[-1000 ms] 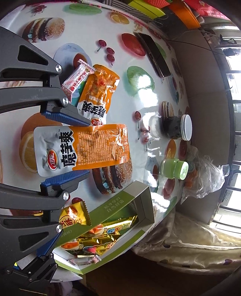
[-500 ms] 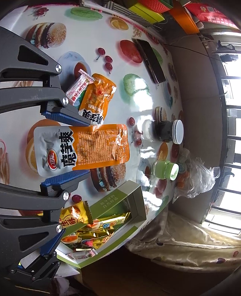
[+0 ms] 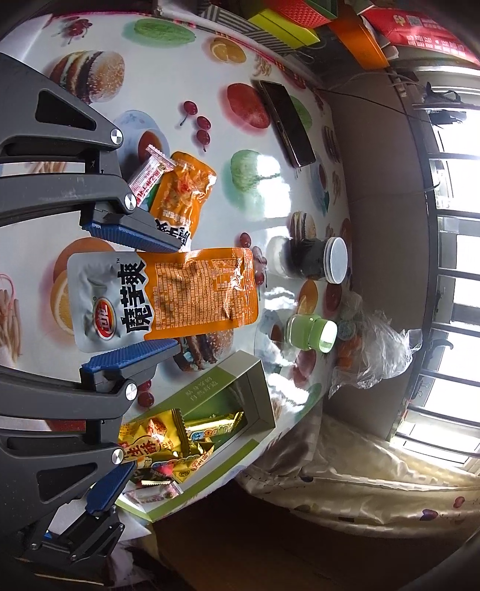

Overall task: Organize snacks
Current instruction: 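Carry the orange packet and yellow peanut packet over the green box, then open the right gripper to drop the peanut packet while the left gripper releases the orange packet, then move both open grippers away from the box toward the last two snacks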

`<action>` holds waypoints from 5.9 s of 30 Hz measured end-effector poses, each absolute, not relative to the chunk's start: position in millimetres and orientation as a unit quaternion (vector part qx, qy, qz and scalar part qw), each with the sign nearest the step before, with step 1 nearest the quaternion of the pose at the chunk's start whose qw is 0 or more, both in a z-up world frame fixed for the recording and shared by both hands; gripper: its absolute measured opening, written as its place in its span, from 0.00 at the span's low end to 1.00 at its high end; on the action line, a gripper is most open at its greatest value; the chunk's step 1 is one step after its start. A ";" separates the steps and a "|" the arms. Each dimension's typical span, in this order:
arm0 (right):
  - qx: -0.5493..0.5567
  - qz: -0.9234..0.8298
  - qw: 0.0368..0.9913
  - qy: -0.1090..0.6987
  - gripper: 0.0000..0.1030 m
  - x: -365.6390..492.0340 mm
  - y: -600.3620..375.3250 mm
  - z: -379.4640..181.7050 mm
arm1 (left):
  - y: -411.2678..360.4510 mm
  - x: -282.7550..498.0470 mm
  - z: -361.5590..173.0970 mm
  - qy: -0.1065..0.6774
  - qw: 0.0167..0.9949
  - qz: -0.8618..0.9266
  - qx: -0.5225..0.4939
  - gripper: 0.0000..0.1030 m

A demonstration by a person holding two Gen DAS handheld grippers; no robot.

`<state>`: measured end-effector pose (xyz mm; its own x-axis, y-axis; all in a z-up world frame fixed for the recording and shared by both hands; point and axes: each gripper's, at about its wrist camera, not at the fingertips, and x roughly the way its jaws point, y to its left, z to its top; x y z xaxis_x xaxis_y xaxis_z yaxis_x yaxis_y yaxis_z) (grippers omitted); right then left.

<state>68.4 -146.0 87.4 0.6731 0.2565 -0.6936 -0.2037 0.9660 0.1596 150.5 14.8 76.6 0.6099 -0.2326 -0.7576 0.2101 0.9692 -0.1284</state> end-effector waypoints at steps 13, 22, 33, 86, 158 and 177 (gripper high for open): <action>0.041 0.080 0.924 0.371 0.19 70.3 -185.9 99.9 | -13.6 161.5 87.0 0.424 0.891 -0.159 -0.021 0.47; 0.053 0.045 0.923 0.377 0.19 77.1 -218.4 97.3 | -49.1 173.3 80.8 0.440 0.876 -0.194 -0.017 0.47; 0.060 0.011 0.914 0.400 0.19 83.5 -251.5 81.6 | -87.4 188.3 66.7 0.462 0.860 -0.216 -0.009 0.48; 0.062 -0.019 0.912 0.406 0.41 90.8 -275.6 58.5 | -126.8 200.5 48.7 0.467 0.858 -0.214 0.020 0.52; 0.015 0.130 0.910 0.394 0.52 123.9 -115.8 72.4 | 96.0 136.8 44.4 0.443 0.893 -0.036 -0.065 0.53; 0.009 0.138 0.902 0.410 0.52 138.3 -101.7 59.8 | 106.6 168.8 12.4 0.483 0.867 -0.007 -0.124 0.53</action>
